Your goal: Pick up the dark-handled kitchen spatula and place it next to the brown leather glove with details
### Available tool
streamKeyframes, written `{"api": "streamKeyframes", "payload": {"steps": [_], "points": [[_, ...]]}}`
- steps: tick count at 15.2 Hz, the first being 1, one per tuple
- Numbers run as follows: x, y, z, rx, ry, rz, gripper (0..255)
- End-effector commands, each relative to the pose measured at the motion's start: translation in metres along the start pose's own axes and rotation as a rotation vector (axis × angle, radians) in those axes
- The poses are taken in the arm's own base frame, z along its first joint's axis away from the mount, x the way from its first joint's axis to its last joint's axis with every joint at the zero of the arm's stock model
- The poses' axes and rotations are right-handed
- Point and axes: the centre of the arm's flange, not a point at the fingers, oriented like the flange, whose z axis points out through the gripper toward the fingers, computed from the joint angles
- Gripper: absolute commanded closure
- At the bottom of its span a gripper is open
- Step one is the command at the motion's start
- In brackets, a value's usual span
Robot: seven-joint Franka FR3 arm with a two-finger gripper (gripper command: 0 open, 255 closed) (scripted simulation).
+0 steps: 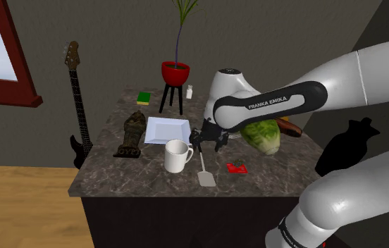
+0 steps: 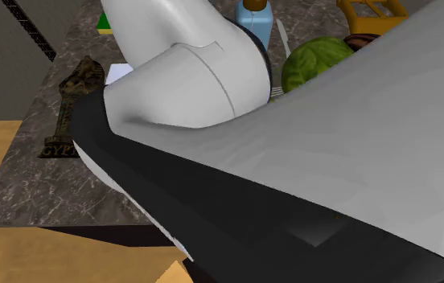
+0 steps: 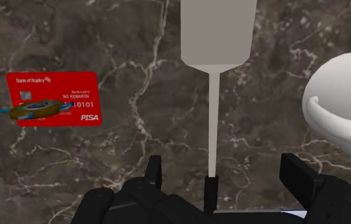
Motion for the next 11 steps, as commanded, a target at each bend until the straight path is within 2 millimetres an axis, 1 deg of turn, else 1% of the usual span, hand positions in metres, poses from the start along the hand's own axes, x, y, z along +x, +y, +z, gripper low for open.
{"api": "streamKeyframes", "payload": {"steps": [1, 7, 11], "points": [[0.004, -0.003, 0.014, 0.001, 0.002, 0.019, 0], [0.004, -0.003, 0.044, 0.001, 0.002, 0.019, 0], [0.004, -0.003, 0.044, 0.001, 0.002, 0.019, 0]]}}
